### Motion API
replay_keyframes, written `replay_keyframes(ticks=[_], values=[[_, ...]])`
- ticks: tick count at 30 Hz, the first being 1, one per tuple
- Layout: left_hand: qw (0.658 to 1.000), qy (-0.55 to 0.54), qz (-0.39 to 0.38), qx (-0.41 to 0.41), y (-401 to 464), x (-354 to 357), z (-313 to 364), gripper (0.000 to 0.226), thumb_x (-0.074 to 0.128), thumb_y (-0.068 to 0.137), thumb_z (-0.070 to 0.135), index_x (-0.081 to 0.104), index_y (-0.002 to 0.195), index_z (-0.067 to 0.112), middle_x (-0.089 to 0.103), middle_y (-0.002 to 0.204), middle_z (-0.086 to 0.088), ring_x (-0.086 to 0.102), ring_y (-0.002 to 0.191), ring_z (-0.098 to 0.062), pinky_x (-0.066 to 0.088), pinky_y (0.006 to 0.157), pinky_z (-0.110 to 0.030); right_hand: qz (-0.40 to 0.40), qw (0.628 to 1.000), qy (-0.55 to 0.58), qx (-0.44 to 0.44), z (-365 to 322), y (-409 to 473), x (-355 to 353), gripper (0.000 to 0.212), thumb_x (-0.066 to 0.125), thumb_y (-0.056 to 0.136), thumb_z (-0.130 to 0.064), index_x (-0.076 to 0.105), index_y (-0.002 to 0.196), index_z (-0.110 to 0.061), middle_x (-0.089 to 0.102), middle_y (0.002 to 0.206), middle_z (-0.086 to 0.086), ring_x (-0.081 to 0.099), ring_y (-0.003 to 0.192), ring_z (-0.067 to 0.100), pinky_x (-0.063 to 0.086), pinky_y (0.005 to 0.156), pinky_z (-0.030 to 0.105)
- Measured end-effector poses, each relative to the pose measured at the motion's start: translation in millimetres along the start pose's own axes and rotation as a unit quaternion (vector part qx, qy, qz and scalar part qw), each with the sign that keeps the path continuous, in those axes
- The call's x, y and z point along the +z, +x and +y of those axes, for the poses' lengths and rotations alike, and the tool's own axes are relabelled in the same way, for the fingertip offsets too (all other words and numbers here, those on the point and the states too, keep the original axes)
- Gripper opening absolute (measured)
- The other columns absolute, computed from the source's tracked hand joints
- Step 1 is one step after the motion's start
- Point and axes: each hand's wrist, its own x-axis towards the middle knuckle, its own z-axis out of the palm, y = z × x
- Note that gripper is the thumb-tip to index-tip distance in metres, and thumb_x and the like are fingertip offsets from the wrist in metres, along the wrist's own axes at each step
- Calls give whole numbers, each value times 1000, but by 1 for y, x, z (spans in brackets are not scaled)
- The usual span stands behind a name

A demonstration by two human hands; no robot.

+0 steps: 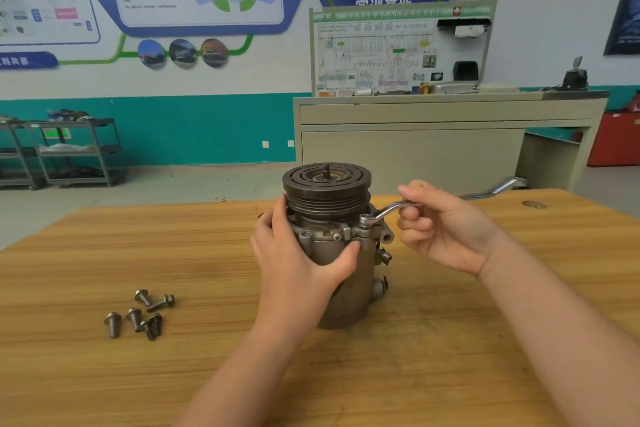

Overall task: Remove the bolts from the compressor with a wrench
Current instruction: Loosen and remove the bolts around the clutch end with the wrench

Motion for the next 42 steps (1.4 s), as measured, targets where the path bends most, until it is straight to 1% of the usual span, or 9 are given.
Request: replay_keyframes(ticks=[5, 8, 11, 19, 26, 32, 35, 38, 42], values=[[999, -4, -41, -4, 0, -6, -2, 119, 63, 57, 75, 14, 154, 24, 20, 129, 17, 12, 120, 7, 16, 104, -22, 65, 975, 191, -98, -22, 1, 14, 22, 66, 78, -16, 46, 68, -15, 47, 50, -3, 37, 35, 2, 27, 34, 13], [998, -9, -51, -26, 0, -10, 2, 128, 52, 52, 83, 5, 155, 23, 20, 144, 11, 13, 129, 3, 14, 106, -25, 132, 971, -58, -190, -22, -14, 24, 36, 64, 89, -11, 40, 63, -17, 49, 45, 2, 38, 33, 7, 26, 33, 17], [998, -13, -49, -31, 1, -11, 6, 127, 51, 53, 81, 7, 155, 21, 21, 149, 4, 14, 134, -1, 15, 106, -25, 192, 882, -309, -301, -2, -30, 38, 43, 67, 90, -18, 39, 58, -12, 54, 43, 4, 44, 33, 10, 35, 36, 17], [998, -9, -45, -40, 2, -10, 6, 127, 48, 53, 82, 7, 156, 18, 24, 149, 0, 15, 137, -9, 17, 106, -27, 181, 803, -436, -364, 19, -35, 59, 44, 60, 93, -14, 35, 56, -11, 45, 50, 12, 46, 43, 20, 37, 42, 29], [997, 11, -54, -50, 2, -10, 3, 94, 72, 81, 34, 18, 154, 12, 25, 151, -7, 23, 131, -7, 24, 110, -29, 183, 505, -738, -408, 43, -43, 103, 23, 56, 89, -15, 38, 77, -22, 44, 61, 1, 46, 49, 23, 18, 44, 21], [996, 48, -33, -63, 6, -8, 10, 96, 63, 67, 55, 32, 147, 13, 36, 145, -8, 29, 134, -25, 26, 101, -26, 200, 629, -632, -406, 56, -47, 82, 31, 47, 92, -17, 33, 67, -27, 43, 61, -8, 42, 53, 10, 27, 45, 23], [997, 53, -17, -48, -1, -6, 9, 113, 67, 58, 67, 27, 149, 12, 36, 144, -9, 26, 136, -22, 23, 107, -30, 225, 766, -467, -381, 51, -44, 55, 41, 61, 92, -19, 38, 59, -24, 48, 52, -2, 42, 45, 4, 32, 43, 14], [997, 58, -14, -50, -4, -5, 8, 126, 68, 55, 70, 16, 153, 10, 29, 149, -10, 21, 140, -20, 19, 110, -28, 121, 941, -181, -259, 32, -36, 25, 38, 68, 86, -14, 51, 54, -24, 56, 50, 1, 48, 40, 9, 39, 40, 19], [997, 73, -12, -33, -5, -6, 7, 123, 63, 57, 75, 17, 153, 13, 28, 150, -5, 25, 140, -17, 20, 106, -23, -19, 996, 3, -84, 10, -14, -1, 32, 62, 81, -16, 45, 54, -20, 52, 49, 4, 42, 36, 9, 32, 37, 17]])
